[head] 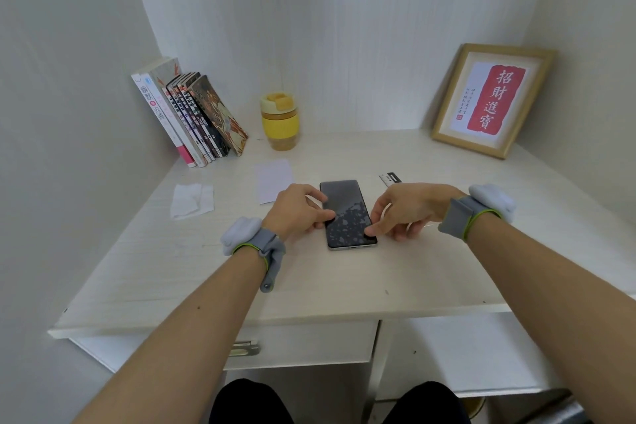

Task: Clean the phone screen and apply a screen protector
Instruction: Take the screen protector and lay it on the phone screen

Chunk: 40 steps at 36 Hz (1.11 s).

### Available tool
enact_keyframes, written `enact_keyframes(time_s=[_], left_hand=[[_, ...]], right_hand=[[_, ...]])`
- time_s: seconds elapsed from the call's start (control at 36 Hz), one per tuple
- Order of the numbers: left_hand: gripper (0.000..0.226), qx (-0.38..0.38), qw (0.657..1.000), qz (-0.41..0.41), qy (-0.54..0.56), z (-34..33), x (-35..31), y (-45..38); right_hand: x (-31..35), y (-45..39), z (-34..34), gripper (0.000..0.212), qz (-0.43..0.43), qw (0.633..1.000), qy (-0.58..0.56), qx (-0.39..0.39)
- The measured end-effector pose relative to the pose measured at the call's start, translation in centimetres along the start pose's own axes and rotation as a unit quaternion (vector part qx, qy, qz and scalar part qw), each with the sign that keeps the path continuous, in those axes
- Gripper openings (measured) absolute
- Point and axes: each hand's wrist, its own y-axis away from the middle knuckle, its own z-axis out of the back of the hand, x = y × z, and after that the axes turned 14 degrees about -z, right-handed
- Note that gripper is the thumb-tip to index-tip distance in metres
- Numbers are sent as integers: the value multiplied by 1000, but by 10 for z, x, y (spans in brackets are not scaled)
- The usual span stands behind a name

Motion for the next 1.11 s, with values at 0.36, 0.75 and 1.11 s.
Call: enact_keyframes(time_s=[0.36, 0.75, 1.11], left_hand=[[40, 2, 1000, 25, 17, 0, 0, -4], [66, 34, 999, 32, -3, 4, 1, -11], [57, 32, 999, -11, -17, 2, 3, -11]], right_hand=[[3, 8, 0, 37, 0, 1000, 9, 2], [15, -14, -15, 37, 44, 971, -119, -201], [13, -21, -22, 32, 61, 952, -187, -236]])
